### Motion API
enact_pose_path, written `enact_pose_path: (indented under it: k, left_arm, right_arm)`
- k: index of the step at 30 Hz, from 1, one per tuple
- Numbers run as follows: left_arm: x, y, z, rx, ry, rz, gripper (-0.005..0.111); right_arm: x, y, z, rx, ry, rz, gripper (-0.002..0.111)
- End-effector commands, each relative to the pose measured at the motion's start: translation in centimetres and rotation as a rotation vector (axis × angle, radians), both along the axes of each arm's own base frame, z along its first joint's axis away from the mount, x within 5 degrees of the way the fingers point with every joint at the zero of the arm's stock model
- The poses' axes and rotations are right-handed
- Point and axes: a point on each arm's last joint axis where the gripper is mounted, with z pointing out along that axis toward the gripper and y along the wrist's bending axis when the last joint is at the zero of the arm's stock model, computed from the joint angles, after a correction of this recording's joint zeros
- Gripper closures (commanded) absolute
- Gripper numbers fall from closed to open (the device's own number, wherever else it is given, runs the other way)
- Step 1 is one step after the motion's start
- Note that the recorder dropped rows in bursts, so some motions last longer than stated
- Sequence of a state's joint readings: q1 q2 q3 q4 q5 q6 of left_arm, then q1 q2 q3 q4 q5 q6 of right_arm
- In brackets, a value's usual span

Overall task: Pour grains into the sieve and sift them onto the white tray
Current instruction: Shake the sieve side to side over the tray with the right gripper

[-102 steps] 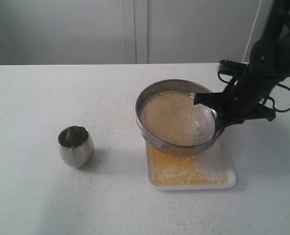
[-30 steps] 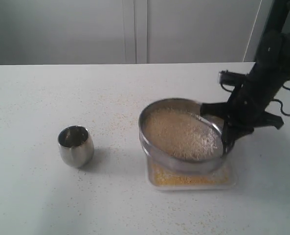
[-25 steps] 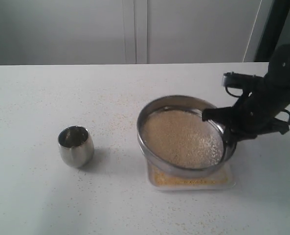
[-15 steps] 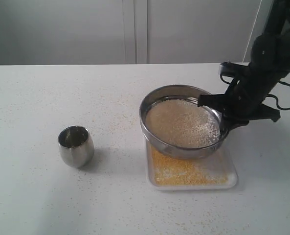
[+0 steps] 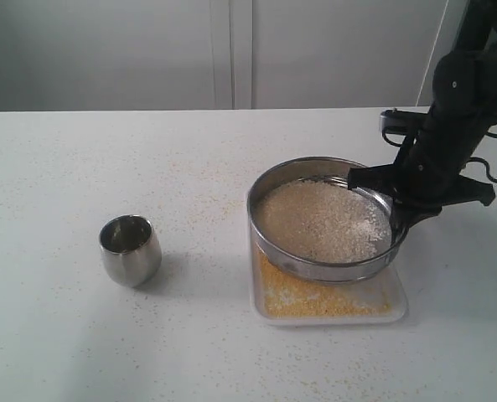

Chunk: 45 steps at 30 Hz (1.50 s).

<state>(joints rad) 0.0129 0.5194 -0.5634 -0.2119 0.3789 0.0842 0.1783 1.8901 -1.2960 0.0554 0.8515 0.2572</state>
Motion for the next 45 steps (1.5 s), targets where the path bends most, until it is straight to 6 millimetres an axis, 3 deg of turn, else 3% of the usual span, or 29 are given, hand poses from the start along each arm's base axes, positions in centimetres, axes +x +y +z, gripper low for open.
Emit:
enact_pose_path:
  k: [1,8,45]
  left_arm:
    - [-0.2,0.0,-0.1,-0.002,-0.001,0.000,0.107]
    - [-0.2,0.0,-0.1,-0.002,-0.001,0.000,0.107]
    - [-0.2,0.0,-0.1,-0.002,-0.001,0.000,0.107]
  right_arm:
    - [-0.4,0.0,0.4,0.059,-0.060,-0.008,0.108]
    - [-2.2,-0.3,0.3,0.064,-0.091,0.004,0.108]
    - [-6.0,-0.6,6.2,0.110,-0.190,0.024,0.108]
